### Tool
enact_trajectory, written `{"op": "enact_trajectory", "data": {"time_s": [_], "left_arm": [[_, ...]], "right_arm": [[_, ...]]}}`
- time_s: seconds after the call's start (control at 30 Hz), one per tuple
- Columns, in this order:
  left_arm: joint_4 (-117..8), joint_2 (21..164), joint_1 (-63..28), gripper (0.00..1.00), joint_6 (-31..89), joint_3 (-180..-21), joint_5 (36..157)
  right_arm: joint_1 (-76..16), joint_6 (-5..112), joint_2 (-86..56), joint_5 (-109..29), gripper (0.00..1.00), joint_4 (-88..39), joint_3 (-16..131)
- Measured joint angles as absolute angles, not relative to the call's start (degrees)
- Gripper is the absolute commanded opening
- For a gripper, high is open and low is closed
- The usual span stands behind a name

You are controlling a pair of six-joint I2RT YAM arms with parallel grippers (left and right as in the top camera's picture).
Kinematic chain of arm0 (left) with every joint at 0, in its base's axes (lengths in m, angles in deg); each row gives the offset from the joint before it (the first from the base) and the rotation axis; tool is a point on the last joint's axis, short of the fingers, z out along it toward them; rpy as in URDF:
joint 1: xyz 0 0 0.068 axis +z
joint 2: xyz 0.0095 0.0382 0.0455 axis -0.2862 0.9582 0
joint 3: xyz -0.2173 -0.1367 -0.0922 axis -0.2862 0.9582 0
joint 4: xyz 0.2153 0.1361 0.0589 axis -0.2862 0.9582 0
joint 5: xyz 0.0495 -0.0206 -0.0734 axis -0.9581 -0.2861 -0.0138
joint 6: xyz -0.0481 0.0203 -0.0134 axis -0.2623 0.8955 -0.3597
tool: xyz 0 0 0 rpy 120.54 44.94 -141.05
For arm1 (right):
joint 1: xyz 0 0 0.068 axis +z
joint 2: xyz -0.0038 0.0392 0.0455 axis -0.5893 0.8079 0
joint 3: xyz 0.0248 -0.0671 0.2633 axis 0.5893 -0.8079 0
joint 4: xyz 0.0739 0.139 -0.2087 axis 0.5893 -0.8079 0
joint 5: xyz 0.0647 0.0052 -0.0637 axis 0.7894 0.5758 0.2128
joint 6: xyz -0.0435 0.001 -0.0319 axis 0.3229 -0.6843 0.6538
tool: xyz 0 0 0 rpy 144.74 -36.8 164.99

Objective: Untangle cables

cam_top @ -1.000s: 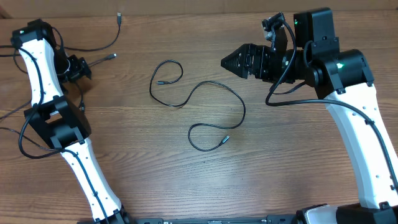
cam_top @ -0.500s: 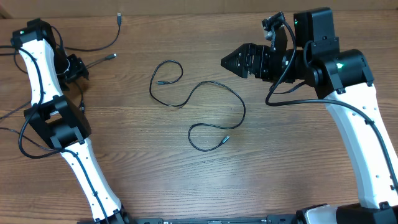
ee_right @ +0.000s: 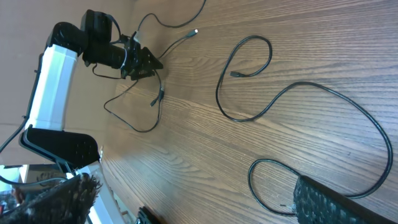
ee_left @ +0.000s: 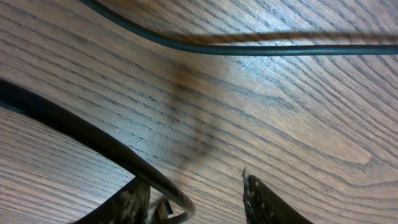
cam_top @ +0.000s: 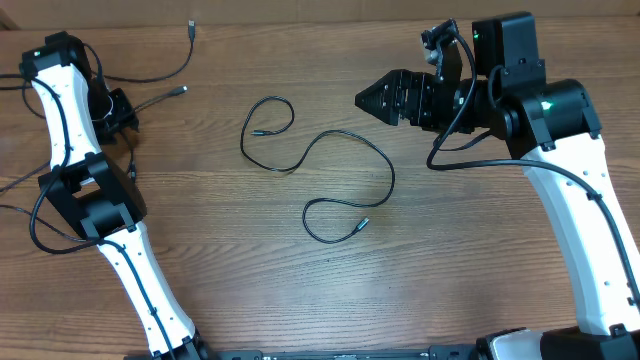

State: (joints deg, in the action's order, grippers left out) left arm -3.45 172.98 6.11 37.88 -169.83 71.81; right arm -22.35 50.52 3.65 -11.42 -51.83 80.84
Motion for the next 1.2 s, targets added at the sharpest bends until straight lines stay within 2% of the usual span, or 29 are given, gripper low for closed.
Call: {"op": "enact_trajectory", "data": {"time_s": [0.13, 0.33, 0.57, 0.7, 0.8, 1.2], "left_arm": [[-3.5, 173.0, 6.1, 0.48, 37.9, -169.8, 71.8], [-3.8, 173.0, 6.1, 0.34, 37.9, -169.8, 71.7], [-4.0, 173.0, 6.1, 0.36, 37.9, -169.7, 71.6], [-4.5, 173.0, 6.1, 0.25, 37.9, -169.6, 71.6], [-4.6, 173.0, 6.1, 0.05, 37.8, -169.5, 71.7], [-0.1, 173.0, 7.8, 0.04, 33.9, -170.2, 73.5]], "right_arm": [[-22.3, 50.5, 3.7, -11.4, 1.00, -51.9, 80.8], [-22.3, 50.5, 3.7, -11.4, 1.00, -52.0, 80.8], [-22.3, 50.5, 3.7, -11.4, 1.00, -51.9, 80.8], [-22.3, 50.5, 3.7, -11.4, 1.00, -51.9, 80.8], [-22.3, 50.5, 3.7, -11.4, 1.00, -51.9, 80.8], [-22.3, 50.5, 3.7, -11.4, 1.00, -51.9, 80.8]]}}
